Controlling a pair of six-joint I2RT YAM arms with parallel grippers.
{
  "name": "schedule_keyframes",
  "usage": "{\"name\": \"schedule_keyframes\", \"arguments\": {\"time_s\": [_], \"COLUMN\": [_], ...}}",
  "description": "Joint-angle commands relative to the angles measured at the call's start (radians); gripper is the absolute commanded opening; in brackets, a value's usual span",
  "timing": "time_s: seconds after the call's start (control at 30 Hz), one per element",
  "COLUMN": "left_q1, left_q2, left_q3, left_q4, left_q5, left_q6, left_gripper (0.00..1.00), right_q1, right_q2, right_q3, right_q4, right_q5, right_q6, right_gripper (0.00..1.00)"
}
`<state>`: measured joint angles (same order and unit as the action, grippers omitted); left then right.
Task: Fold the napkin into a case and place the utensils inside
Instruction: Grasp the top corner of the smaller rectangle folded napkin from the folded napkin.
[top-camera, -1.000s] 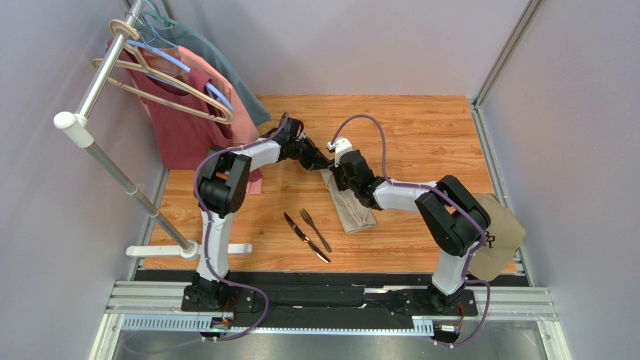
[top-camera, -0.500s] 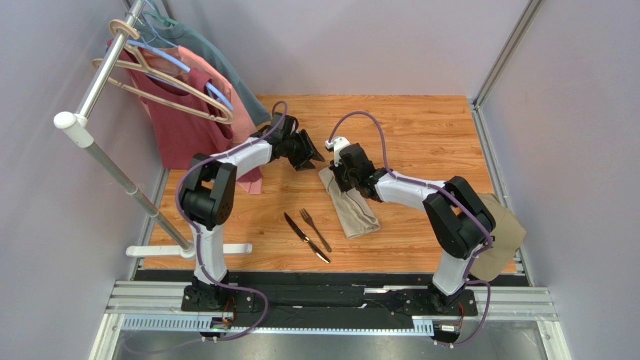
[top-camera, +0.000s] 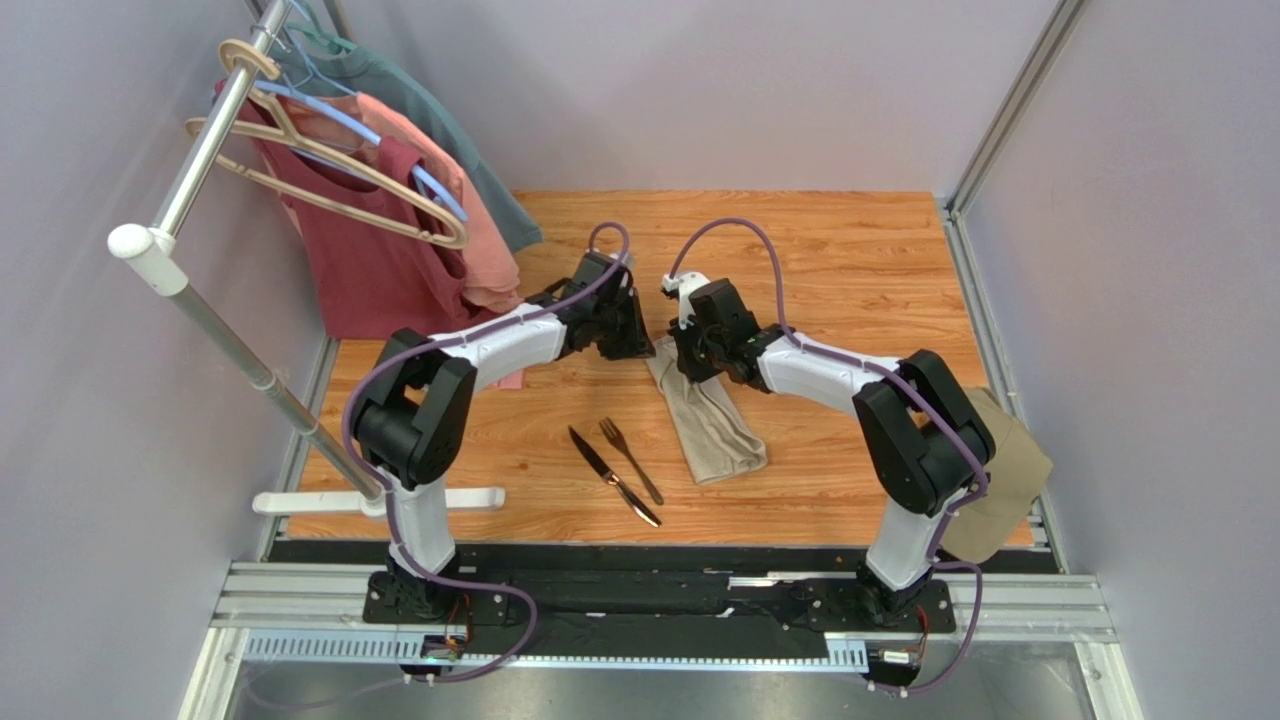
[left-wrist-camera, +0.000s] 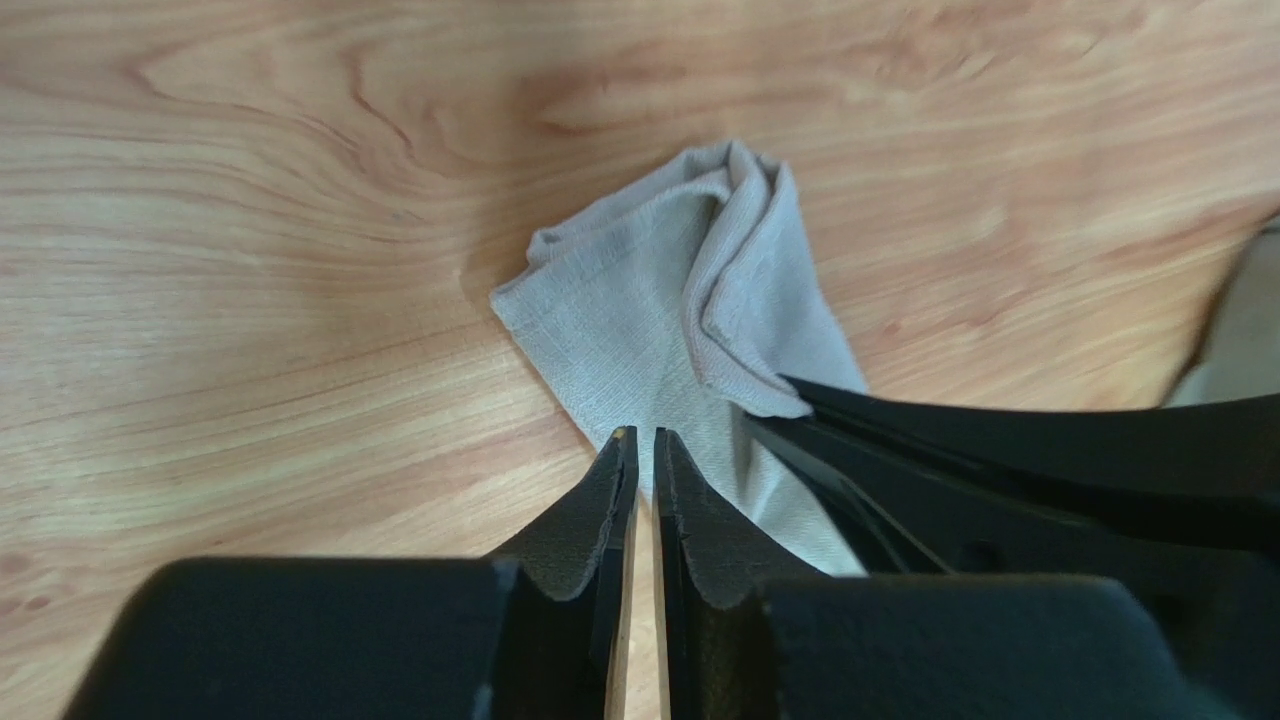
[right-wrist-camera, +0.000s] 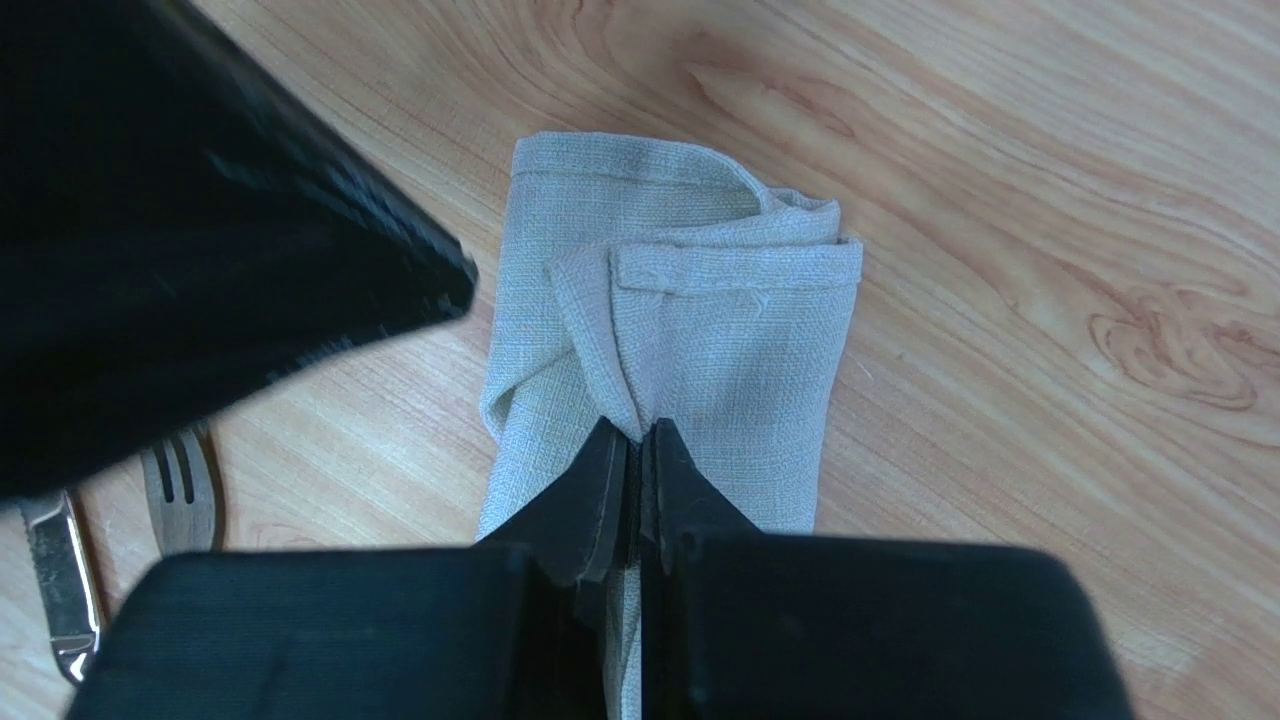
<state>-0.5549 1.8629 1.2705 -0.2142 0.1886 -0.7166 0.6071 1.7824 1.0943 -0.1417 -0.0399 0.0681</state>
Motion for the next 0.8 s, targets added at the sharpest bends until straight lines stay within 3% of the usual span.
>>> {"name": "schedule_keyframes", "arguments": {"time_s": [0.0,0.23,0.47,0.77], "left_q1": [-0.056,-0.118,-0.148,-0.168], "left_q2": [0.010,0.030,0.097,0.131], "left_q3": [0.024,0.029,0.098,0.132], "left_q4": [0.016,0.047,0.009,-0.019], "left_q5": [-0.113,-0.187,-0.270,-0.282], "left_q6": [0.135,0.186,0.224,0.247], "left_gripper": [0.16,0.25,0.26,0.35], "right_q1": [-0.021,-0.067,-0.084,-0.082], "right_q2": [-0.001,-0.008,-0.021,-0.014], "right_q3": [0.029,0.027,0.027,0.033], "right_q4": [-0.022,-0.029,-0.027,-0.021], "right_q5": [-0.058,-0.106,-0.155,-0.176], "right_q6": [0.058,0.121,0.167,0.180], "right_gripper": [0.00,0.00,0.00,0.00]}}
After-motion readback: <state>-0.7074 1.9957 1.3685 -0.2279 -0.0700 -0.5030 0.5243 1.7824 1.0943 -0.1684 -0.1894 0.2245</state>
